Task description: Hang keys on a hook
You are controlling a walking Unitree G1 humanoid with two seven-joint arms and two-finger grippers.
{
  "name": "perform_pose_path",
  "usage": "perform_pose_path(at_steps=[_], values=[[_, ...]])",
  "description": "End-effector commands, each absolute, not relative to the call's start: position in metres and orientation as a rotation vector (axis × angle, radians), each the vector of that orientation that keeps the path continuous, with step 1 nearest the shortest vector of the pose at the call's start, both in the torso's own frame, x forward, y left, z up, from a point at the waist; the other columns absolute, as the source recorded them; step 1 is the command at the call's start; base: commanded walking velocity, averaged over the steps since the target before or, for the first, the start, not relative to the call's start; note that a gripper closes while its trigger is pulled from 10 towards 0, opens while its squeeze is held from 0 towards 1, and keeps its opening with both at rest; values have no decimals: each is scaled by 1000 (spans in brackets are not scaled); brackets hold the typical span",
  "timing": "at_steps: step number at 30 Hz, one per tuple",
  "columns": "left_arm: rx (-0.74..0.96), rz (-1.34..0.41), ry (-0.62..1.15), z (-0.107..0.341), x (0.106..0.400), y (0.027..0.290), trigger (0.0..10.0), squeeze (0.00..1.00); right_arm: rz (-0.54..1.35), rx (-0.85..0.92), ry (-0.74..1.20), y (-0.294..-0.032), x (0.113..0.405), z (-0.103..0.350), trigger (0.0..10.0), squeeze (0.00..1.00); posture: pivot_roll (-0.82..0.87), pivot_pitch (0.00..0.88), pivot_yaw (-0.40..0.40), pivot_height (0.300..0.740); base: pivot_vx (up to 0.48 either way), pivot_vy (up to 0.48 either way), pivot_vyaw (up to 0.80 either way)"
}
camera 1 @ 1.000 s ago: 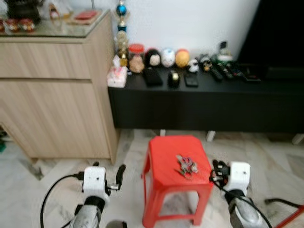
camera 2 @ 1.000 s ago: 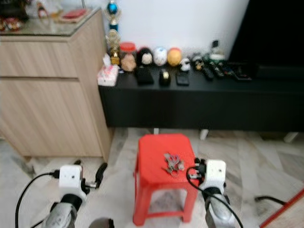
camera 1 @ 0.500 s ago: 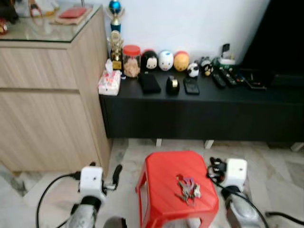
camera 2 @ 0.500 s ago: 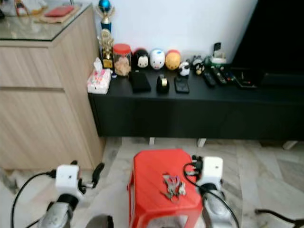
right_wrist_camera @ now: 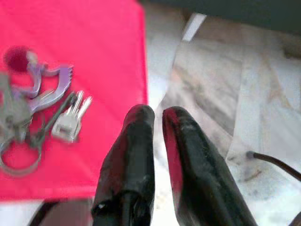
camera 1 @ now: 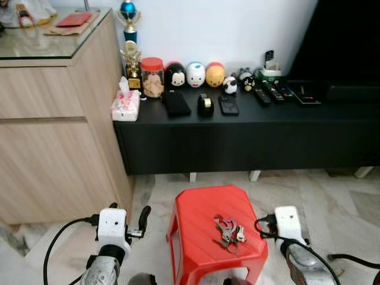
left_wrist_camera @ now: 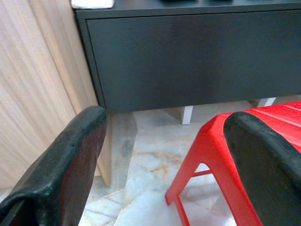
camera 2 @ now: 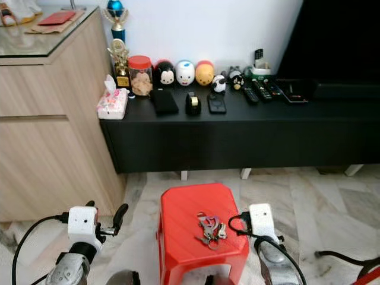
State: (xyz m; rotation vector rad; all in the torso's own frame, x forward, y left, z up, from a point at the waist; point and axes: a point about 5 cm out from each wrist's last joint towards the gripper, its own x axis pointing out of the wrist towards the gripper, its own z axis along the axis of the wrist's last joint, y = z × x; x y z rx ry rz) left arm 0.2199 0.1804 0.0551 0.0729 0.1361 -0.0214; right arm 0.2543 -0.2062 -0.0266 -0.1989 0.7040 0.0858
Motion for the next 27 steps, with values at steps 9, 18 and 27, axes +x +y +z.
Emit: perform_pose_path(at_steps=[9, 18, 27], values=[[74, -48, 143, 56, 217, 176, 10000, 0, 204, -220, 753, -209, 267, -22, 10000, 0, 38, 0, -88, 641, 0, 0, 0], [92, -70, 145, 59, 214, 175, 10000, 0, 240, -204, 777, -204, 271, -22, 10000, 1000, 52, 13, -83, 641, 0, 0, 0], [98, -70, 125, 67, 217, 175, 10000, 0, 292, -192, 728, -189, 273, -23, 10000, 0, 59, 56, -82, 641, 0, 0, 0]])
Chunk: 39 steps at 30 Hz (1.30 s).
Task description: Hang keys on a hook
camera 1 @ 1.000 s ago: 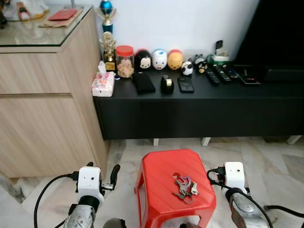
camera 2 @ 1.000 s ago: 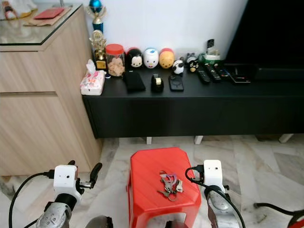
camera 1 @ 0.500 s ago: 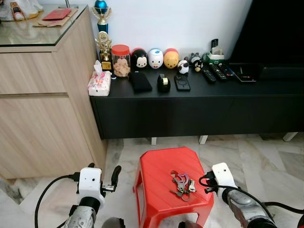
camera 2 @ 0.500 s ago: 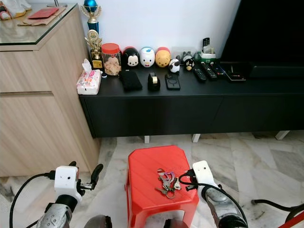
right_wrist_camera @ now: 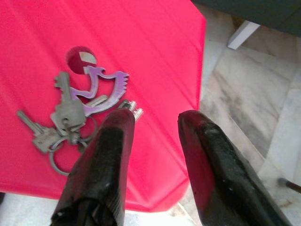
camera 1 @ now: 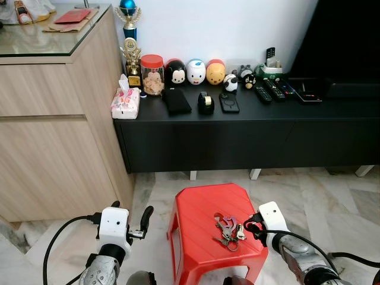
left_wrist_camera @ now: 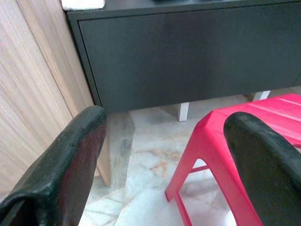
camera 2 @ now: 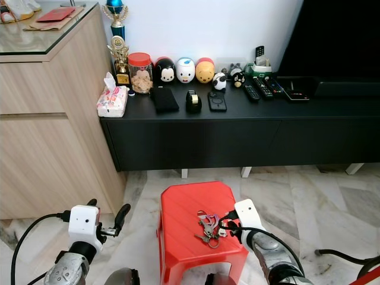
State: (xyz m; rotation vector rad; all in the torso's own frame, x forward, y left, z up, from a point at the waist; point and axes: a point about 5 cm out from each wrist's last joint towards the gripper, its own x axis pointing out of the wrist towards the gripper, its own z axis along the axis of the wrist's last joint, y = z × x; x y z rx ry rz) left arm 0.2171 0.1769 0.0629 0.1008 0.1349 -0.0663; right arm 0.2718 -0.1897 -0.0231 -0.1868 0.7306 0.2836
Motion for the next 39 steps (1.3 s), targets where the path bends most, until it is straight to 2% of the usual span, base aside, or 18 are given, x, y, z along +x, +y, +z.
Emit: perform_pose_path(at_steps=[1, 5, 14, 24, 30, 39], values=[[97, -72, 127, 67, 215, 174, 10000, 0, 298, -196, 740, -187, 270, -25, 10000, 0, 60, 60, -82, 641, 0, 0, 0], [94, -76, 140, 67, 208, 172, 10000, 0, 324, -207, 741, -185, 265, -29, 10000, 0, 60, 70, -81, 613, 0, 0, 0], [93, -73, 155, 67, 199, 171, 10000, 0, 279, -196, 730, -188, 268, -27, 10000, 0, 67, 79, -86, 613, 0, 0, 0], [93, -73, 159, 71, 196, 171, 10000, 0, 238, -168, 704, -185, 284, -16, 10000, 0, 73, 82, -81, 613, 0, 0, 0], [95, -74, 152, 78, 192, 170, 10000, 0, 260, -156, 685, -175, 292, -9, 10000, 0, 83, 110, -81, 613, 0, 0, 0], [99, -72, 140, 90, 185, 170, 10000, 0, 266, -172, 700, -174, 292, -10, 10000, 0, 83, 174, -67, 613, 0, 0, 0]])
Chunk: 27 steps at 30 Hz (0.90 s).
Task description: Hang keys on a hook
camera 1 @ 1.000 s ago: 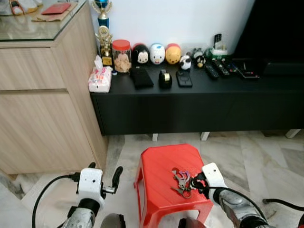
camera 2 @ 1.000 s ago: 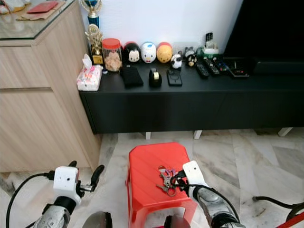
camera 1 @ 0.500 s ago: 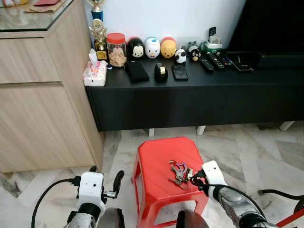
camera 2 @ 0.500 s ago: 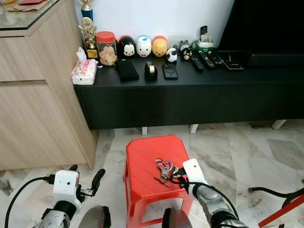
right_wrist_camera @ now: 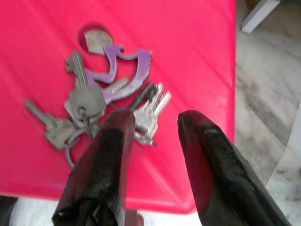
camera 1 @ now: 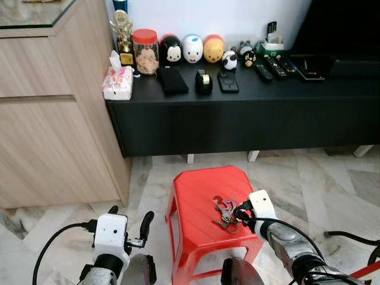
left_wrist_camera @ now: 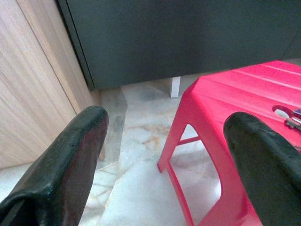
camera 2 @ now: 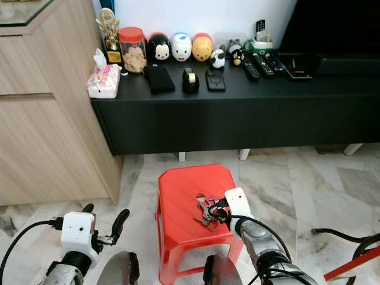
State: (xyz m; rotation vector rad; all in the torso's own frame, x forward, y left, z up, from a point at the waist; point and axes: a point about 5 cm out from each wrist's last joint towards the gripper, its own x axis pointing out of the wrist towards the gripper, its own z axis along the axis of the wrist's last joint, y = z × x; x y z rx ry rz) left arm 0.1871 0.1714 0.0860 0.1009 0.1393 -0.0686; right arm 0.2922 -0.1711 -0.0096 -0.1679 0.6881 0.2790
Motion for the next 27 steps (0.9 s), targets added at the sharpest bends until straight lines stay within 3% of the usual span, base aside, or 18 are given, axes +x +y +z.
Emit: perform_pose_path(at_steps=[1, 26, 27], values=[[99, -72, 140, 90, 184, 170, 10000, 0, 261, -174, 698, -175, 292, -10, 10000, 0, 83, 177, -66, 613, 0, 0, 0], [147, -89, 168, 107, 171, 179, 10000, 0, 205, -124, 730, -176, 288, -14, 10000, 0, 122, 228, -30, 613, 0, 0, 0], [148, -89, 170, 107, 171, 179, 10000, 0, 204, -120, 728, -176, 289, -14, 5961, 0, 123, 228, -28, 613, 0, 0, 0]])
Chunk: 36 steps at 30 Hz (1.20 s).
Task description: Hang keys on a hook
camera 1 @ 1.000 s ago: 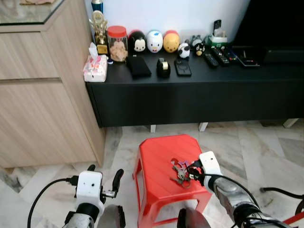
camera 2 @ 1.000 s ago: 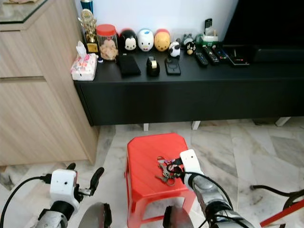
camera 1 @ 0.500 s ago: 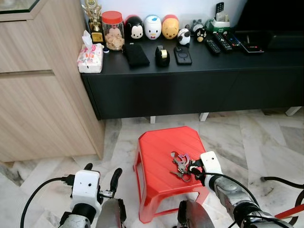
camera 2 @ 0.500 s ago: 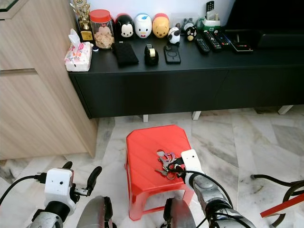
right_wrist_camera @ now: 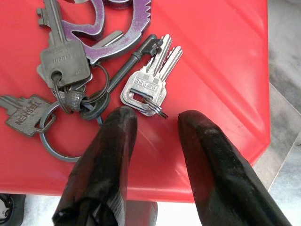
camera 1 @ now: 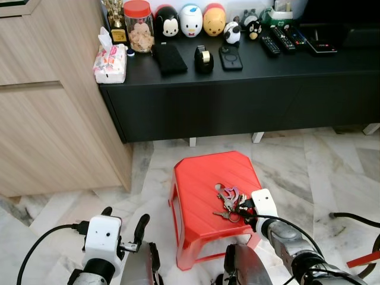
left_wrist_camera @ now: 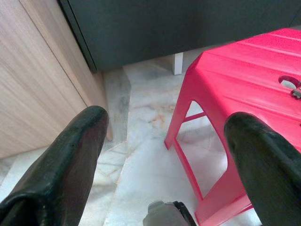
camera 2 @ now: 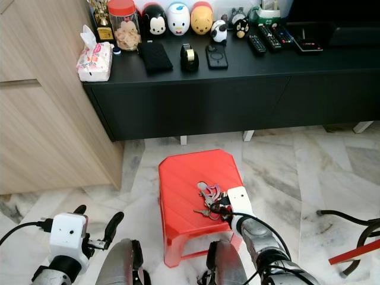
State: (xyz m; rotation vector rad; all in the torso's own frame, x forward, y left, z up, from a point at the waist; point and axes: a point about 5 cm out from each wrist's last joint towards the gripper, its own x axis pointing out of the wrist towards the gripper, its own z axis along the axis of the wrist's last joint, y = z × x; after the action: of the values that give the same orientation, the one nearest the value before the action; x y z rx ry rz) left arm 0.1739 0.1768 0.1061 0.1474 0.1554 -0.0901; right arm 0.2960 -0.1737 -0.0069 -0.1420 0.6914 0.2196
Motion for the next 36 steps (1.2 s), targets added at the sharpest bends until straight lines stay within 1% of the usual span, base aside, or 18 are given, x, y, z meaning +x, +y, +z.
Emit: perform_pose_path(at_steps=[1, 2, 3, 4, 19, 28, 36], values=[[148, -89, 170, 107, 171, 179, 10000, 0, 204, -120, 728, -176, 289, -14, 5961, 0, 123, 228, -28, 613, 0, 0, 0], [149, -89, 171, 107, 171, 179, 10000, 0, 204, -116, 727, -176, 289, -14, 5961, 0, 123, 229, -28, 613, 0, 0, 0], [149, -90, 171, 107, 171, 179, 10000, 0, 201, -111, 724, -176, 289, -13, 941, 0, 124, 228, -26, 613, 0, 0, 0], [150, -90, 172, 107, 171, 179, 10000, 0, 200, -108, 721, -176, 289, -13, 39, 0, 124, 228, -25, 613, 0, 0, 0], [155, -104, 183, 104, 176, 177, 10000, 0, 211, -70, 660, -170, 298, -4, 0, 0, 119, 215, -21, 613, 0, 0, 0], [162, -111, 191, 98, 181, 175, 10000, 0, 136, 56, 605, -170, 301, -1, 0, 0, 105, 184, -33, 613, 0, 0, 0], [165, -108, 182, 93, 190, 175, 10000, 0, 90, 114, 516, -174, 304, 6, 0, 0, 85, 138, -50, 613, 0, 0, 0]])
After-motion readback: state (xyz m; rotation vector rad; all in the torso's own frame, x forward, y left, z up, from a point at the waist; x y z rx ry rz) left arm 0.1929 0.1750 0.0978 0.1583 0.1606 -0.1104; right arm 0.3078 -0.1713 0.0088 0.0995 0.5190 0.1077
